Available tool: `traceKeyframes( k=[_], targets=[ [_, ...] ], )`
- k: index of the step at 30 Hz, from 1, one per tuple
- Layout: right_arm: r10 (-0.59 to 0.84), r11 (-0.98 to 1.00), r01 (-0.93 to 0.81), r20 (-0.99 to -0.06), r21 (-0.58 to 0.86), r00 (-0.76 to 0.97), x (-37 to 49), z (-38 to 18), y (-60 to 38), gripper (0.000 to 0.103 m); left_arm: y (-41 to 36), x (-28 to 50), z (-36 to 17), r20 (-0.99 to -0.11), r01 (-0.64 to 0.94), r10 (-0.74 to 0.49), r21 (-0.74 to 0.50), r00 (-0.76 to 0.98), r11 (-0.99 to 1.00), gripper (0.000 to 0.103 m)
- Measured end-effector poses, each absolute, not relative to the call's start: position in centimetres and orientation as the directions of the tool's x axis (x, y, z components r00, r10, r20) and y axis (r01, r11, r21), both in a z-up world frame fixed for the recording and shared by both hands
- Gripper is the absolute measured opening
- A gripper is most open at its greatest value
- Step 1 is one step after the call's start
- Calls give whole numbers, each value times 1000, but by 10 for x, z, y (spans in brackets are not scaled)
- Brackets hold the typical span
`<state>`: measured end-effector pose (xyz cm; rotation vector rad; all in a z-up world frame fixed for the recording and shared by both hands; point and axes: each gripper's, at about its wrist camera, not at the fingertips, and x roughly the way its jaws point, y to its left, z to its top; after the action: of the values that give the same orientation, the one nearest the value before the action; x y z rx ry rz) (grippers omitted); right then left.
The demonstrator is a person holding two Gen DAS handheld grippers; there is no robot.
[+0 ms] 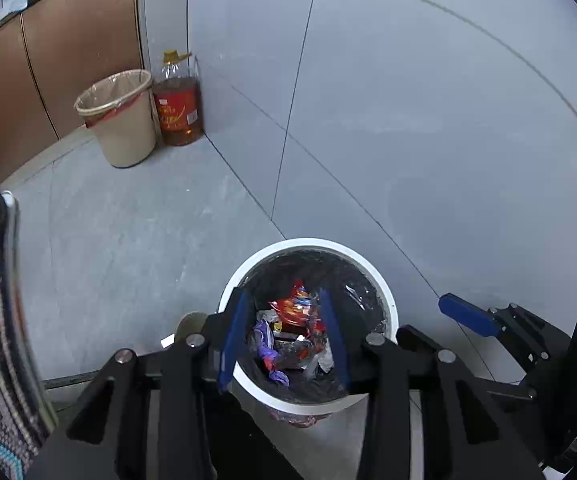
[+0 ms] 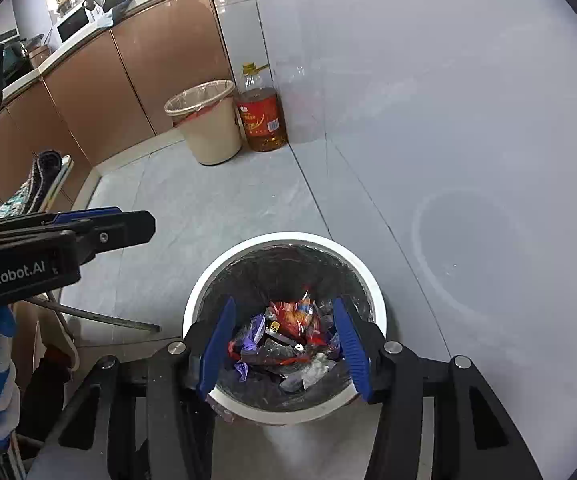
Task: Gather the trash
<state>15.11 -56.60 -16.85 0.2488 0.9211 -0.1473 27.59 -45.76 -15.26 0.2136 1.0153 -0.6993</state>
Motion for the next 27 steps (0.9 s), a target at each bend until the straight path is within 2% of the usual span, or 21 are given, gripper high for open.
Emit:
traceKeyframes(
  k=[4,6,8,11,24,27],
  targets=[
    [-30,963,230,-788,143,615,142,-152,-554,54,-442,256,-129,-810,629,-448,-131,378,767,37],
    [-37,967,219,-776,131,629,134,-141,-546,60,-433,247,-117,-797,628,-452,-120,401,769,38],
    [-49,971,211,-763,116,644,126,-129,-535,62,-421,237,-104,-782,624,-457,-112,425,773,44],
    [-64,975,200,-744,95,666,111,-111,-518,66,-400,222,-85,-758,621,-460,-94,461,778,47],
    [-111,988,156,-651,11,751,36,-40,-442,77,-282,153,-22,-666,579,-452,-36,594,815,54],
    [-100,991,135,-623,9,776,22,-25,-419,79,-249,137,-9,-638,553,-440,-27,632,833,59]
  ],
)
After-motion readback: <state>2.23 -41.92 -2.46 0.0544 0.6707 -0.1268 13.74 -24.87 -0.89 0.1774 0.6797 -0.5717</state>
